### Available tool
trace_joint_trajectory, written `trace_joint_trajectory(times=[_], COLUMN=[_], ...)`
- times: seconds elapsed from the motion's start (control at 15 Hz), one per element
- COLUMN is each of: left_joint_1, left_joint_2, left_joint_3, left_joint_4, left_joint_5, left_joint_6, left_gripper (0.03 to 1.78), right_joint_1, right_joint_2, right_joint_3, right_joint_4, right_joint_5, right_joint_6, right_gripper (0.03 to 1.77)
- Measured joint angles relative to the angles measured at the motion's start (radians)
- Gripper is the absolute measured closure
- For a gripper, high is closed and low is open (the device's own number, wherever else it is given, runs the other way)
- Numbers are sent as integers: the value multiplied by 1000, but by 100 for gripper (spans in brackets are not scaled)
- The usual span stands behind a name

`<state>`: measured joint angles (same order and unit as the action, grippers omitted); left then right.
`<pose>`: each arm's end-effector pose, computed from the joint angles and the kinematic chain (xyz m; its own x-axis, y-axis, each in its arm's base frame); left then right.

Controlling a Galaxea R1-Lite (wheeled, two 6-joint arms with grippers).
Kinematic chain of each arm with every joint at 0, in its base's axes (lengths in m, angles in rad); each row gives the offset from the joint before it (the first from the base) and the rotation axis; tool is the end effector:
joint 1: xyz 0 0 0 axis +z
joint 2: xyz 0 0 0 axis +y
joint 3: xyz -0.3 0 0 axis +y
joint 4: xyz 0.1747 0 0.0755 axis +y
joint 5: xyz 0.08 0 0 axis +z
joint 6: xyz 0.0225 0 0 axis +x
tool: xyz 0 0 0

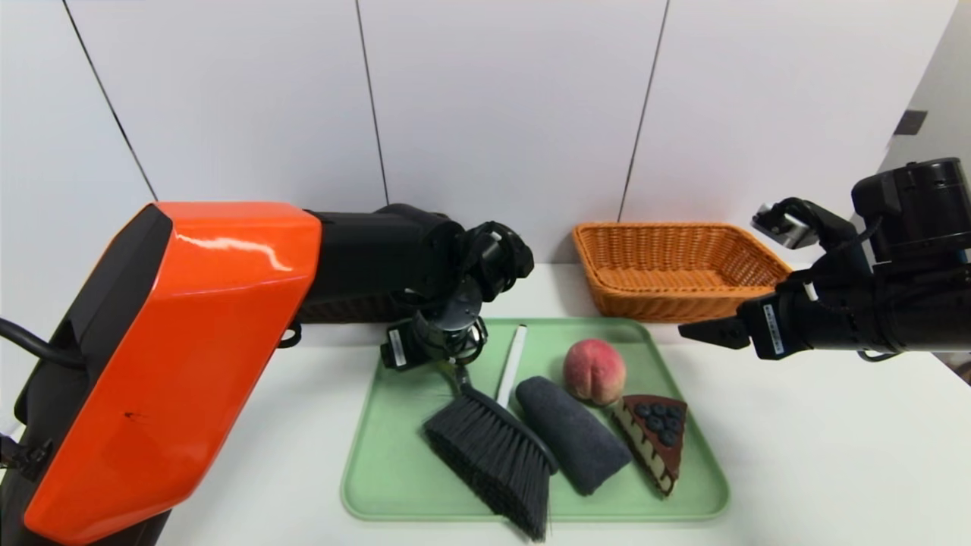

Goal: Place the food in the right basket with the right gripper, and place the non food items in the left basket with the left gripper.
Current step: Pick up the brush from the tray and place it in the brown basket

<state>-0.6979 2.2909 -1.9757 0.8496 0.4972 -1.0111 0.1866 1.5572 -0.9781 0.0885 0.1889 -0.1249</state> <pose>0.3339 -0.2660 0.1515 0.5725 0.1424 -0.8075 -0.3733 0.9221 -0.1020 0.2583 0.0531 0.2043 0.7231 0.3276 -0.6081 -0.4004 0.9162 0.0175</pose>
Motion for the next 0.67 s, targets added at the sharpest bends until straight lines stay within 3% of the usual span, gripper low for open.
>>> trace_joint_trajectory(times=[0.4, 0.67], left_joint_1=[-3, -4], left_joint_2=[-10, -15], left_joint_3=[0, 0], left_joint_4=[29, 40], left_joint_5=[-14, -68], left_joint_6=[-18, -28], left_gripper=[12, 12], right_joint_1=[0, 1], right_joint_2=[1, 2], right_joint_3=[1, 1], right_joint_4=[0, 0], right_joint_5=[0, 0], right_joint_6=[0, 0], right_gripper=[10, 10])
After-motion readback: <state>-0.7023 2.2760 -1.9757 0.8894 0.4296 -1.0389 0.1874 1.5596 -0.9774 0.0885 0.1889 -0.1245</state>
